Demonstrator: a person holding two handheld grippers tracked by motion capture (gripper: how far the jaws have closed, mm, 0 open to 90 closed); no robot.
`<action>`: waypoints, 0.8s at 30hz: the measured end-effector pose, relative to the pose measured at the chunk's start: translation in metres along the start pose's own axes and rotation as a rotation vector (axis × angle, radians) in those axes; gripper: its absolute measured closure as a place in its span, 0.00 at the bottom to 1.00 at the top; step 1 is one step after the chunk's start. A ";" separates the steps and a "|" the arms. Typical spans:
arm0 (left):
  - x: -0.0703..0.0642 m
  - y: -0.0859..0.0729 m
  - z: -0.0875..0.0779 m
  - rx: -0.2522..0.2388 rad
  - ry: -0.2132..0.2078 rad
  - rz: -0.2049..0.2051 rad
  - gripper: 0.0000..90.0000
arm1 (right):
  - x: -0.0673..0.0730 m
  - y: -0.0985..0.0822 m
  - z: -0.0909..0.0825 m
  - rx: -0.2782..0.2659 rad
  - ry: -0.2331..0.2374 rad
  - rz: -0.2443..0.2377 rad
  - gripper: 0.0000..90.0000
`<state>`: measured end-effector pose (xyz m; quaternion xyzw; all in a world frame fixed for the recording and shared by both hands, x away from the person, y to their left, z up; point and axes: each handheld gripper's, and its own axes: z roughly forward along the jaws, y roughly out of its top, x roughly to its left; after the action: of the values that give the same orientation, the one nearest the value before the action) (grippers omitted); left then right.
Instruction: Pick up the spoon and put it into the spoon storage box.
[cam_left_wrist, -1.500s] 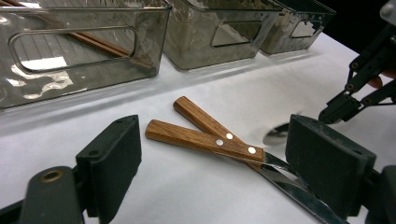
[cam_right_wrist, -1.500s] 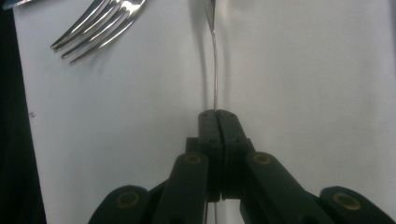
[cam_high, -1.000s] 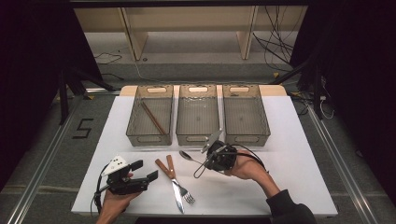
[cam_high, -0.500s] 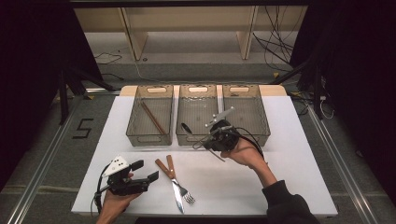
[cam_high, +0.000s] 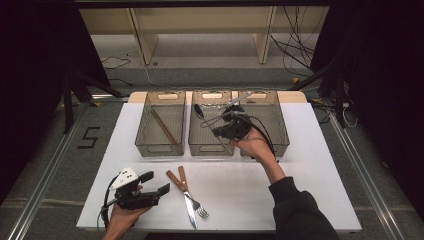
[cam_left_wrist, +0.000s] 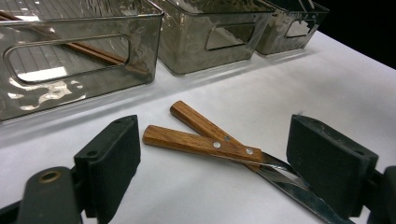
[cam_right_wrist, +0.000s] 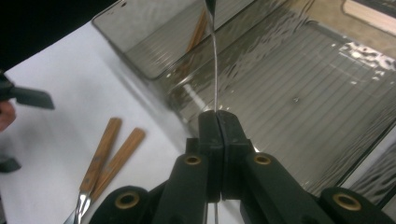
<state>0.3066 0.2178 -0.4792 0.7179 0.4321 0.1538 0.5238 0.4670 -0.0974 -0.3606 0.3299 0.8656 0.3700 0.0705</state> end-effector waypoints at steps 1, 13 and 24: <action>0.000 0.000 0.000 0.000 0.000 -0.001 0.19 | -0.001 0.002 0.001 0.000 -0.004 0.013 1.00; 0.000 0.000 -0.001 -0.003 0.001 0.003 0.19 | -0.019 0.023 0.013 -0.013 -0.059 0.090 1.00; 0.000 0.000 -0.001 -0.004 0.002 0.005 0.19 | -0.027 0.029 0.023 -0.018 -0.088 0.137 1.00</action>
<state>0.3059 0.2181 -0.4790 0.7177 0.4306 0.1566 0.5244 0.5119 -0.0857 -0.3604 0.4038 0.8337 0.3669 0.0859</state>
